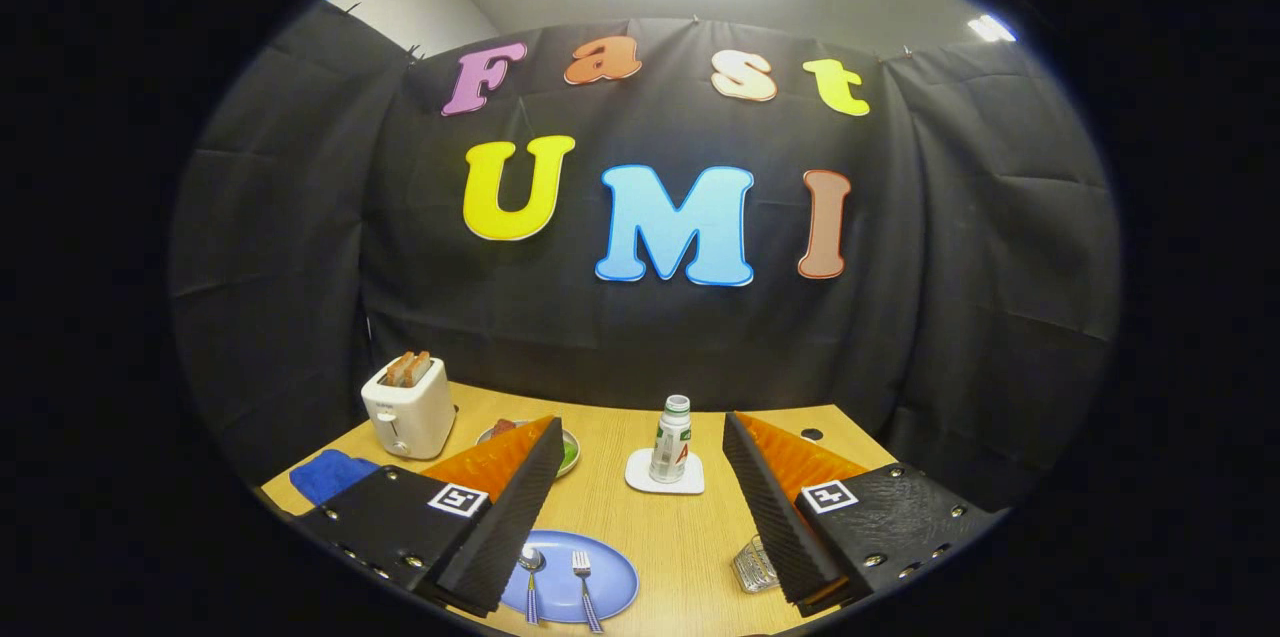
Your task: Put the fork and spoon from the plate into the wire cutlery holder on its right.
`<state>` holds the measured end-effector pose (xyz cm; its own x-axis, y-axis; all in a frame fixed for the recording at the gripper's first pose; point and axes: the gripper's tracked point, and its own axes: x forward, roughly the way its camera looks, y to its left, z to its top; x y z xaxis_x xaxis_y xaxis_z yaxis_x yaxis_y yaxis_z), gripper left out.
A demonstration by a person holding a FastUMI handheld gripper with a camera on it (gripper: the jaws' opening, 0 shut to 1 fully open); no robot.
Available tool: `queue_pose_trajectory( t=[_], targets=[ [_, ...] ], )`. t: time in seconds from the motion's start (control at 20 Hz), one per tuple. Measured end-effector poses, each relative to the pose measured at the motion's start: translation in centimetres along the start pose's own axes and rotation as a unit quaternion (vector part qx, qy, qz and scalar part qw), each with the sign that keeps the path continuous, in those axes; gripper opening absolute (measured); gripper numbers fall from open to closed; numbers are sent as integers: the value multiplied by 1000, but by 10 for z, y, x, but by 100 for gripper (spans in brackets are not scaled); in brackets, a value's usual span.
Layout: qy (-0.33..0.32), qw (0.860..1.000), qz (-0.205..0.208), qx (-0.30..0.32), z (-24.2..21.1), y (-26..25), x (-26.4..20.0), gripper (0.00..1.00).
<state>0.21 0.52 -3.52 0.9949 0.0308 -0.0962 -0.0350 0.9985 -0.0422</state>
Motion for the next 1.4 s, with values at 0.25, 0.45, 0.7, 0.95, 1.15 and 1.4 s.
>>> queue_pose_trajectory(
  t=[0.25,0.45,0.7,0.95,1.15,1.4],
  targets=[
    [38,999,16,-17,-27,10,2,98],
    [90,995,33,-33,-64,19,5,98],
    [182,981,50,-46,-121,27,9,98],
    [272,957,82,-54,-173,37,6,98],
    [306,947,84,-53,-198,41,5,98],
    [367,924,87,-69,-239,42,5,98]
  ],
)
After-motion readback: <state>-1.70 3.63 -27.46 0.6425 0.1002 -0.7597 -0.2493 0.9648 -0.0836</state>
